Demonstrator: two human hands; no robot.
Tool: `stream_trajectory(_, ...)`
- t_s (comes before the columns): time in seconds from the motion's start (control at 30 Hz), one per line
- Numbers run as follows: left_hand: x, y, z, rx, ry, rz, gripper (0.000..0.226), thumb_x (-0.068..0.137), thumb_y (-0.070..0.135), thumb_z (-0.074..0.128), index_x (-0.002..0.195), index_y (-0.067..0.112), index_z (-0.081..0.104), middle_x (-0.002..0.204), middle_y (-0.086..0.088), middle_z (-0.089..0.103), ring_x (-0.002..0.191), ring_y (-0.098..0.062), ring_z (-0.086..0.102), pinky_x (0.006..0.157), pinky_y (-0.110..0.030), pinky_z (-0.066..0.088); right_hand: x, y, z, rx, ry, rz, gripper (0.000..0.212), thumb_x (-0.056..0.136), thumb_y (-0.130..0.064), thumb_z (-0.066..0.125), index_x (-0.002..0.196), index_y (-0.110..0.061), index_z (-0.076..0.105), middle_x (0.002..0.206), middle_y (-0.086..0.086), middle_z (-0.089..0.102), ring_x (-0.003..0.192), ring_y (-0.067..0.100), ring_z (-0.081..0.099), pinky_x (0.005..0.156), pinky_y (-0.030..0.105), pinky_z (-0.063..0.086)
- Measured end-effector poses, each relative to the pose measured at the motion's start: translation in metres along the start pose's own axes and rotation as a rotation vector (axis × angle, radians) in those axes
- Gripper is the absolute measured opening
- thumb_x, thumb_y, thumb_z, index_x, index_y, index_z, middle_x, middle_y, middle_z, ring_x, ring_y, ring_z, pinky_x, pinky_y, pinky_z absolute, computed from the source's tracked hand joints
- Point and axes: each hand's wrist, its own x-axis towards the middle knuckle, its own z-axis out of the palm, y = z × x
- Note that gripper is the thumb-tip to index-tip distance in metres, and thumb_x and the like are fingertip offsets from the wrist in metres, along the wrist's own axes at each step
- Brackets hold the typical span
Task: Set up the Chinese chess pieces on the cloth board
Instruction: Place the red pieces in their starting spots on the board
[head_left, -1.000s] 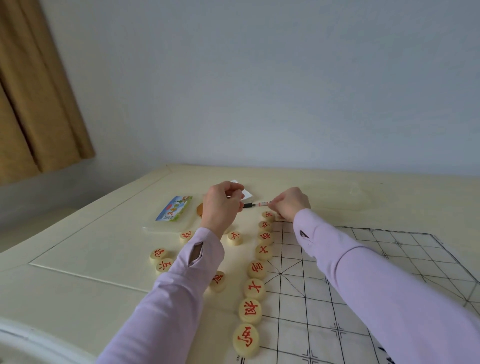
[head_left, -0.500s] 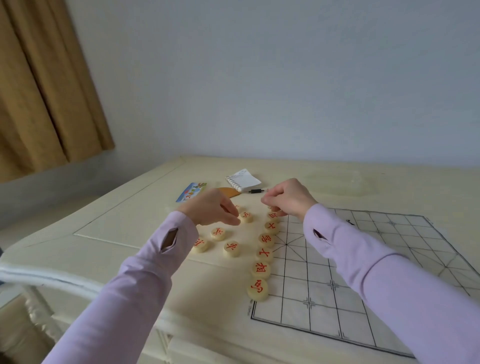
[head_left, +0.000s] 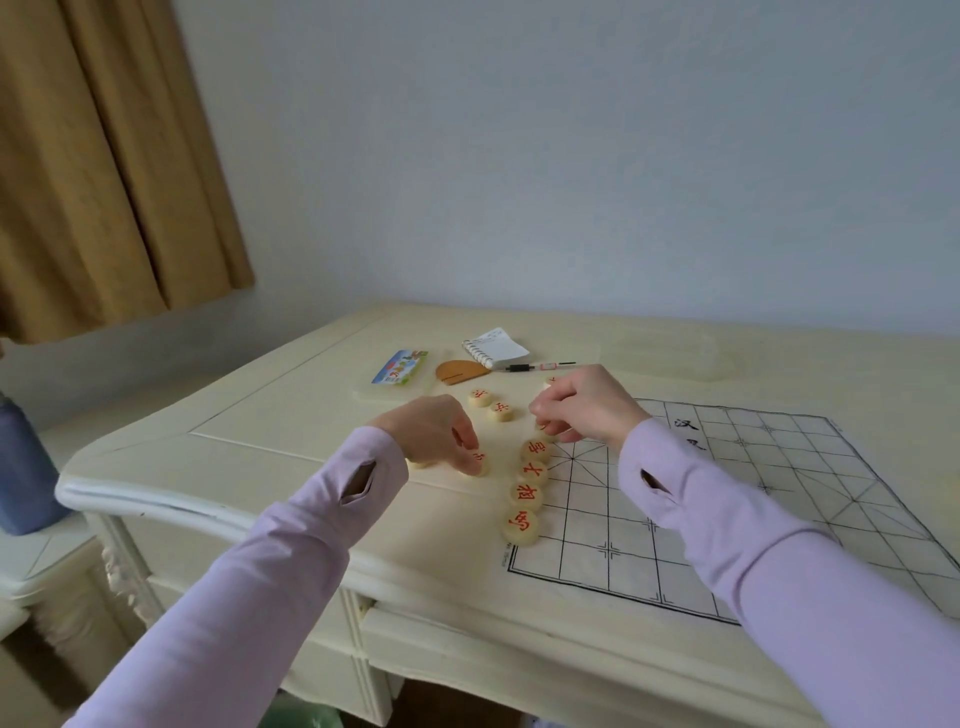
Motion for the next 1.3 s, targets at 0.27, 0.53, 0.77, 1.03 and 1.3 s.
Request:
stream_trajectory(0.27,-0.006,0.000,0.006,0.000,0.098,0.008,0.037,0.071,0.030,0.080,0.101,0.016,0.063,0.090,0.004,0.059,0.083,-0.014,0.053,0.075,-0.027,0.043,-0.017,-0.006,0.010,0.009,-0.053,-0.032,0.011,0.085,-0.009,0.066,0.093,-0.002,0.070,0.090,0.013,0.068,0.073,0.021,0.065,0.067,0.026,0.056)
stream_trajectory(0.53,-0.016,0.007,0.002,-0.288,0.238,0.053,0.025,0.074,0.031,0.078,0.085,0.014,0.063,0.084,0.000,0.066,0.070,-0.011,0.055,0.057,-0.016,0.041,-0.031,-0.019,0.017,0.065,-0.120,-0.031,0.026,0.088,-0.015,0.064,0.106,0.004,0.065,0.088,0.012,0.065,0.068,0.018,0.062,0.063,0.026,0.054)
stream_trajectory(0.77,-0.024,0.022,0.004,-0.576,0.265,0.084,0.008,0.084,0.019,0.069,0.089,0.013,0.067,0.074,0.003,0.064,0.063,-0.006,0.052,0.061,-0.017,0.043,-0.043,-0.027,0.016,0.316,-0.142,0.045,0.026,0.088,-0.004,0.062,0.106,0.014,0.060,0.069,0.012,0.060,0.051,0.015,0.062,0.051,0.020,0.055)
stream_trajectory(1.03,-0.035,0.022,0.008,-0.667,0.248,0.047,0.019,0.092,0.020,0.058,0.099,0.005,0.068,0.084,0.001,0.070,0.070,-0.010,0.053,0.070,-0.017,0.047,-0.064,-0.015,-0.001,0.336,-0.223,0.137,0.020,0.084,0.004,0.063,0.102,0.013,0.061,0.074,0.015,0.065,0.049,0.013,0.066,0.054,0.021,0.058)
stream_trajectory(1.3,-0.039,0.017,0.015,-0.689,0.221,-0.017,0.011,0.092,0.017,0.057,0.089,0.013,0.067,0.082,0.003,0.069,0.065,-0.008,0.051,0.064,-0.017,0.045,-0.090,-0.016,-0.002,0.181,-0.434,0.244,0.008,0.080,0.008,0.066,0.087,0.011,0.065,0.057,0.008,0.068,0.048,0.010,0.066,0.055,0.018,0.057)
